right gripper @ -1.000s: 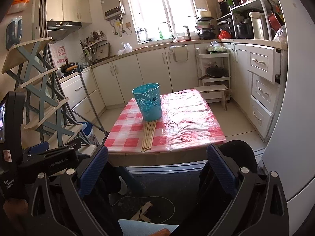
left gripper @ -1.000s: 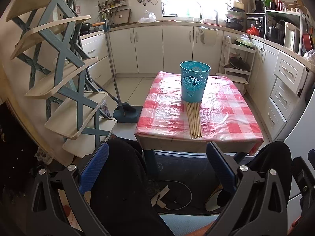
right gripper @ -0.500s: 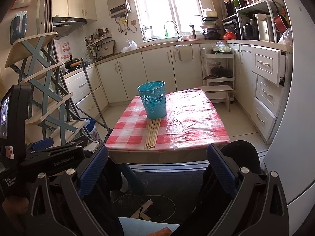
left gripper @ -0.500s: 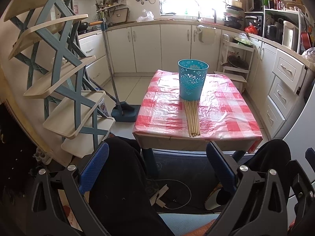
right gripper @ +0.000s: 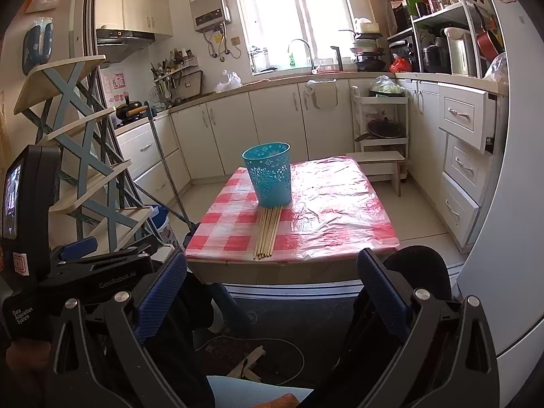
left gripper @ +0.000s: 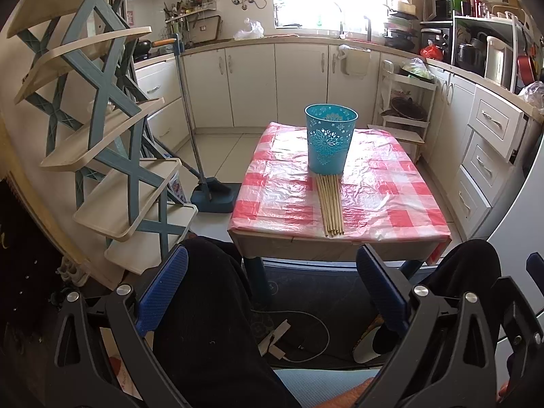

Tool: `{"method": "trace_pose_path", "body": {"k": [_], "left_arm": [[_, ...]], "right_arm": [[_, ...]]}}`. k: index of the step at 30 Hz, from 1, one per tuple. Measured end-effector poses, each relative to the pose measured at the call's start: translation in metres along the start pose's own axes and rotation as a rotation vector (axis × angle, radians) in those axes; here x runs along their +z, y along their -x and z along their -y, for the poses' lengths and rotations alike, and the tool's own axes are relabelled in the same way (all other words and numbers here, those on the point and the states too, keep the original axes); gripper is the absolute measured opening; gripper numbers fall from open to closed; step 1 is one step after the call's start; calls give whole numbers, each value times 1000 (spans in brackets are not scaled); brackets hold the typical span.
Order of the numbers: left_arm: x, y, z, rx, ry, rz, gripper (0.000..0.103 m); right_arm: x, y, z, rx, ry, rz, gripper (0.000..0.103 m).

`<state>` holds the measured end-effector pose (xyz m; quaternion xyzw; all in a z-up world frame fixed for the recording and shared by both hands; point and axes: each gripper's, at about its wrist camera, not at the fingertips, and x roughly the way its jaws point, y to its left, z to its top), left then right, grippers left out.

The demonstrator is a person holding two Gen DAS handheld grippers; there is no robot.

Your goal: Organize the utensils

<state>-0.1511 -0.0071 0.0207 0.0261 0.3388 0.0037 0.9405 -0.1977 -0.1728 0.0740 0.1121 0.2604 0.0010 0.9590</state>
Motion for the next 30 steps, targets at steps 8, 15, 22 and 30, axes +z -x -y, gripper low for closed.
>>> {"method": "trace_pose_path", "body": {"k": [8, 15, 22, 30], "left_arm": [[-1, 6, -1, -9, 0, 20, 95], [-2, 11, -2, -11, 3, 30, 95], [-3, 16, -4, -27, 15, 43, 95], [-4, 18, -4, -29, 15, 46, 95]], "right_arm": [[1, 2, -1, 0, 3, 6, 96], [2, 4, -2, 1, 5, 14, 96], [3, 6, -4, 1, 6, 22, 96], [2, 6, -4, 1, 7, 22, 96]]}}
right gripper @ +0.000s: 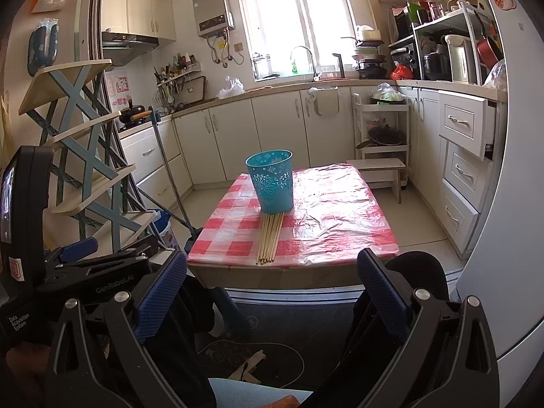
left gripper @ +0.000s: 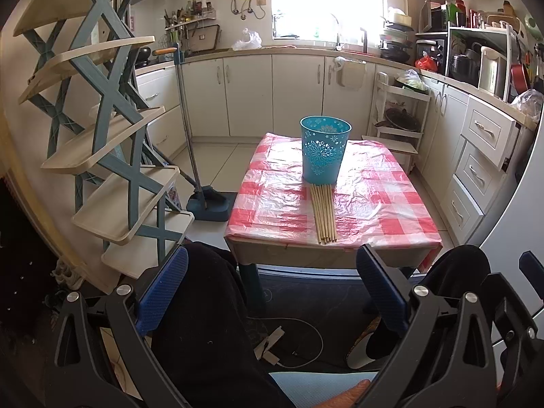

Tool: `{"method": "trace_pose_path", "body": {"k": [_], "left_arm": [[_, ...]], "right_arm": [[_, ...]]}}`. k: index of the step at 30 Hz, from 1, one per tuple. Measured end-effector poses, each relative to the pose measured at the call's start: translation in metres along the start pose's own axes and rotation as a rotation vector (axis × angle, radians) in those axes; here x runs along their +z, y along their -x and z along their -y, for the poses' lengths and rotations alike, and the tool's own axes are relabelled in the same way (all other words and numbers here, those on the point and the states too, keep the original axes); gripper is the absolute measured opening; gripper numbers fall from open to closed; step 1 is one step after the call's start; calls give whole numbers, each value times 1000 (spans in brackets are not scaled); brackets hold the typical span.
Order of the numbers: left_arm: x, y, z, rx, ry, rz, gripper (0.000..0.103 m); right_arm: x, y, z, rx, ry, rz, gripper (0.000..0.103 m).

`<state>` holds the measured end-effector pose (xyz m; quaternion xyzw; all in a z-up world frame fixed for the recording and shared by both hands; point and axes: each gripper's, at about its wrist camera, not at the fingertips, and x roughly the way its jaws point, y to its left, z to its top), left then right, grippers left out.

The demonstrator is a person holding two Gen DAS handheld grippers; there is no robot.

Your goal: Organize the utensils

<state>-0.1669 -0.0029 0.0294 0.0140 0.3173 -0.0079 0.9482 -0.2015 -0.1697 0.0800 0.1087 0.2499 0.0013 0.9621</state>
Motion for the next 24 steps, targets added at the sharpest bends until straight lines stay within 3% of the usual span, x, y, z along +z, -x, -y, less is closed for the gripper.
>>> {"method": "trace_pose_path", "body": {"k": [24], "left_arm": [[-1, -7, 2, -13, -12, -21, 95]], "right_arm": [[-2, -4, -1, 4, -1, -20, 96]]}}
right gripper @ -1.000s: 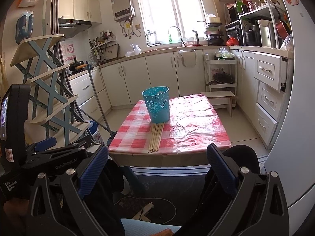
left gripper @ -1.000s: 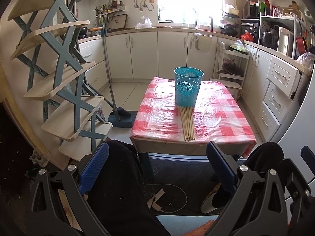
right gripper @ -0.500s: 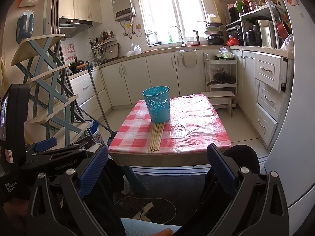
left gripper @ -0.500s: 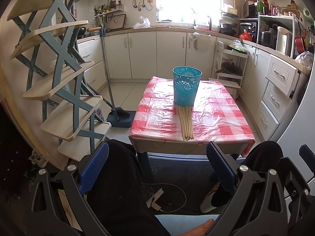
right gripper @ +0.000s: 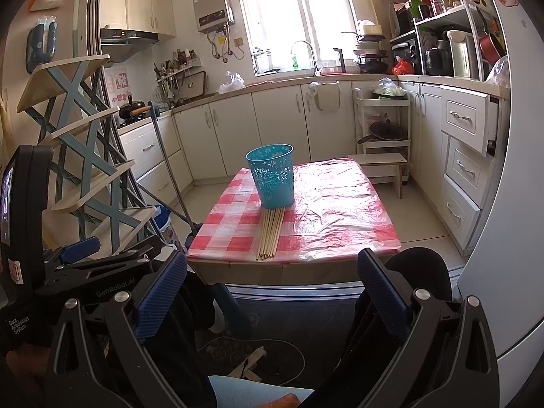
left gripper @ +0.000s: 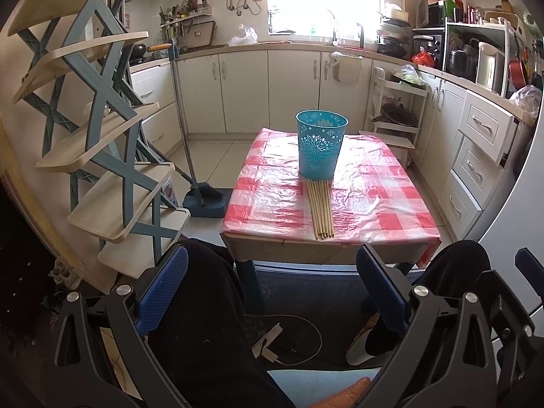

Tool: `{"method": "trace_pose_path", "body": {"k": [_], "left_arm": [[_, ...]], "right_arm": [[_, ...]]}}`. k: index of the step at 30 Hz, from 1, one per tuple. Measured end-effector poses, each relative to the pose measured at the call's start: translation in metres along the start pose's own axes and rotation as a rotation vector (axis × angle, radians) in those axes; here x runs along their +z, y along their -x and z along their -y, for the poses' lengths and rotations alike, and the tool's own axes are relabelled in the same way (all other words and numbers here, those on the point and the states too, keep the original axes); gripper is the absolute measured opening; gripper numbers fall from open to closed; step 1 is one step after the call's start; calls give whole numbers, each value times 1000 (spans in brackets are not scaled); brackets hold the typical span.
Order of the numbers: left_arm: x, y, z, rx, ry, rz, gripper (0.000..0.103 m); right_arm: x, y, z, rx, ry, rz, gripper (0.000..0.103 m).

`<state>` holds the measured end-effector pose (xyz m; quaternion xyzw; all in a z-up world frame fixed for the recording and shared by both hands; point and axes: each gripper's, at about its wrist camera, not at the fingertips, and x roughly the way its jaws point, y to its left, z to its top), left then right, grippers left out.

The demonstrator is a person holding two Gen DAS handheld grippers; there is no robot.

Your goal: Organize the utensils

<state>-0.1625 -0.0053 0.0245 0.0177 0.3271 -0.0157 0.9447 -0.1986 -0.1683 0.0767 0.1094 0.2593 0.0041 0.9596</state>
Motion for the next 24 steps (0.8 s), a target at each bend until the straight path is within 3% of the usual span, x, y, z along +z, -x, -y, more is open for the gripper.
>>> {"method": "trace_pose_path", "body": {"k": [11, 24], "left_arm": [[3, -15, 1, -30, -4, -12, 95], [44, -133, -9, 31, 37, -87, 95]], "right_arm": [[5, -16, 0, 20, 10, -17, 96], [36, -152, 35, -10, -16, -145, 96]]}}
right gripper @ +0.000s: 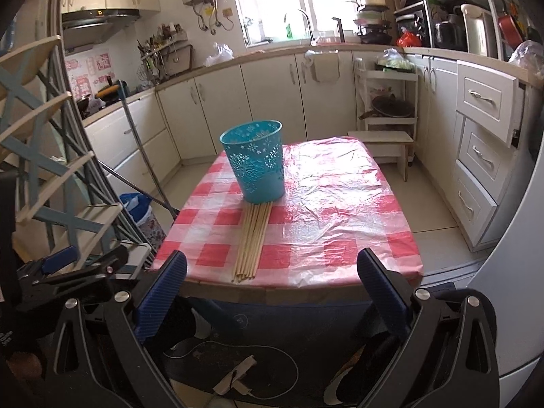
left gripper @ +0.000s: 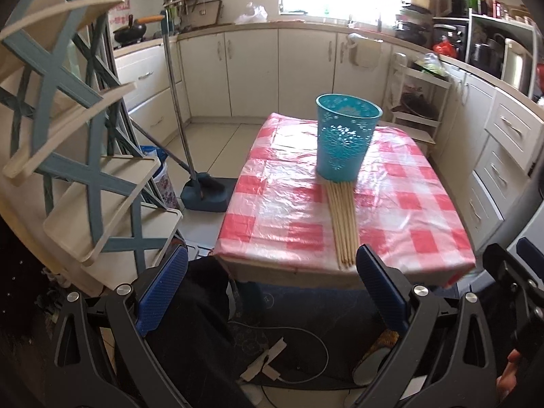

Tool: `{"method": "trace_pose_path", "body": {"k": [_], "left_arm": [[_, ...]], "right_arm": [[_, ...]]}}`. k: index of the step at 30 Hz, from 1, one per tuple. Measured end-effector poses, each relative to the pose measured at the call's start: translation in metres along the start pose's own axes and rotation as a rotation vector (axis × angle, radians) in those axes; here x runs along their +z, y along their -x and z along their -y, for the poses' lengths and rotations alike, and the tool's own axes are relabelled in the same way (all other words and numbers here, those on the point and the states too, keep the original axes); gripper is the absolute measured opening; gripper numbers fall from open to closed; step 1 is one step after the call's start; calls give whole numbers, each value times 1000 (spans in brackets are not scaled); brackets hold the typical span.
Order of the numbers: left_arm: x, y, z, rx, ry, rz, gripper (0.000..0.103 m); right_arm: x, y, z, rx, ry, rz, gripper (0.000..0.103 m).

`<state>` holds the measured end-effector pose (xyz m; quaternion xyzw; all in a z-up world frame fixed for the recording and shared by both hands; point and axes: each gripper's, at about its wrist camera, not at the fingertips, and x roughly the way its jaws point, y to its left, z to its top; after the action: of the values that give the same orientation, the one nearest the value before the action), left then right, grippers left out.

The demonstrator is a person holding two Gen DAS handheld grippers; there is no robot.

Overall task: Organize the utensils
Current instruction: 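Move both tools toward the wooden sticks beside the teal basket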

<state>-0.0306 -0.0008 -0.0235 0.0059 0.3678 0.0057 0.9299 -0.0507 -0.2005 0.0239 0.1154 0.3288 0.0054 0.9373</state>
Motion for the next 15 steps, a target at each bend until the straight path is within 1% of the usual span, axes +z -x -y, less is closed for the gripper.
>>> {"method": "trace_pose_path", "body": {"k": [2, 7, 8, 9, 10, 12, 15], "left_arm": [[7, -17, 1, -5, 12, -12, 95], [23, -69, 4, -27, 39, -66, 95], [25, -79, 4, -28, 43, -75, 95], [28, -91, 5, -28, 44, -86, 95], [29, -98, 6, -25, 44, -90, 95], [33, -116, 8, -17, 41, -104, 95], [36, -138, 11, -15, 39, -129, 95]], "right_arm": [[4, -20, 3, 0, 1, -19, 96], [12, -90, 6, 8, 0, -119, 94], [13, -101, 6, 8, 4, -134, 89], [13, -118, 5, 15, 13, -160, 78], [12, -136, 5, 22, 20, -192, 72], [12, -164, 5, 35, 24, -244, 51], [13, -203, 4, 52, 21, -299, 38]]}}
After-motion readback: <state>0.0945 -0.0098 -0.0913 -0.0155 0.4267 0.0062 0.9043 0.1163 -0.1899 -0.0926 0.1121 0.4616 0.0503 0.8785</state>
